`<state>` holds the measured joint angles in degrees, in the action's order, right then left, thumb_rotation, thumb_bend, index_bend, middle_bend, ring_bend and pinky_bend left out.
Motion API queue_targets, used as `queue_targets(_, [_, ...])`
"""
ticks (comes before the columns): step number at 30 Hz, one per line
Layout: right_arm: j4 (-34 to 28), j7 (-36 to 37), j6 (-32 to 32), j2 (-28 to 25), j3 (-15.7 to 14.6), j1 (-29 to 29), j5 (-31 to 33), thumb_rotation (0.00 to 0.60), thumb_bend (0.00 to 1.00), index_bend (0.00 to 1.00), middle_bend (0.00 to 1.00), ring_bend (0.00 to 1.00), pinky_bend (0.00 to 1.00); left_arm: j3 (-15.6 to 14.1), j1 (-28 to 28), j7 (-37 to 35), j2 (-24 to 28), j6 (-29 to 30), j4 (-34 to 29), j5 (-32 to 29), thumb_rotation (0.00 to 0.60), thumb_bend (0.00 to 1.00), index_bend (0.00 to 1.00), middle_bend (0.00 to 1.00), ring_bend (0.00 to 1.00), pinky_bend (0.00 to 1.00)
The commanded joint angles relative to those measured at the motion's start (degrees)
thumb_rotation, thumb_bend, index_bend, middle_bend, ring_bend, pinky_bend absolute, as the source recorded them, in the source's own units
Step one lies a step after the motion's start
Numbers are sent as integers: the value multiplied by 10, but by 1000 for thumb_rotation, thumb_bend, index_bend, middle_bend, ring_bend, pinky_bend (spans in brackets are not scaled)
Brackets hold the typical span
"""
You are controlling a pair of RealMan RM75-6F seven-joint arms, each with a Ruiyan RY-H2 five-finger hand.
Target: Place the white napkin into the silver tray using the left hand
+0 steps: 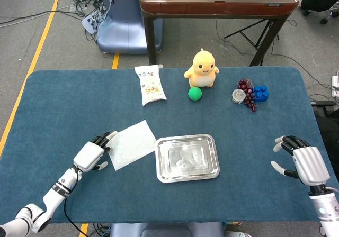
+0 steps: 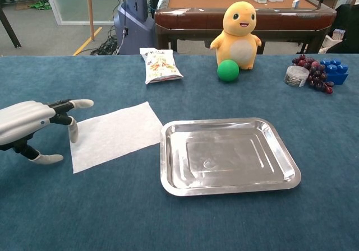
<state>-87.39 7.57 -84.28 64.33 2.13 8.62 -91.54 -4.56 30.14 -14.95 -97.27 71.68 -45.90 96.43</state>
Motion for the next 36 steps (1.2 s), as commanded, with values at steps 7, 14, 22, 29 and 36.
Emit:
queue_targets(7, [0, 0, 0, 0, 0, 0, -1, 600, 212, 489, 354, 273, 376, -1, 1, 1, -4, 0, 1, -1, 600, 237, 469, 21, 0, 190])
queue_targets(14, [0, 0, 0, 0, 0, 0, -1, 600, 212, 488, 354, 273, 376, -1, 2, -1, -8, 3, 4, 0, 600, 237, 469, 21, 0, 190])
queue_targets(22, [0, 2, -2, -1, 0, -1, -1, 600, 212, 489, 354, 273, 376, 0, 3, -6, -13, 5, 5, -2, 600, 196, 467, 21, 0, 192])
queue_targets(29, [0, 3, -2, -1, 0, -1, -1, 600, 212, 488, 355, 273, 376, 4, 4, -9, -19, 5, 7, -6, 600, 167, 467, 21, 0, 195])
queue_targets(36, [0, 4, -2, -2, 0, -1, -1, 600, 212, 488, 354, 273, 376, 4, 5, -7, -25, 5, 12, -7, 600, 167, 466, 21, 0, 196])
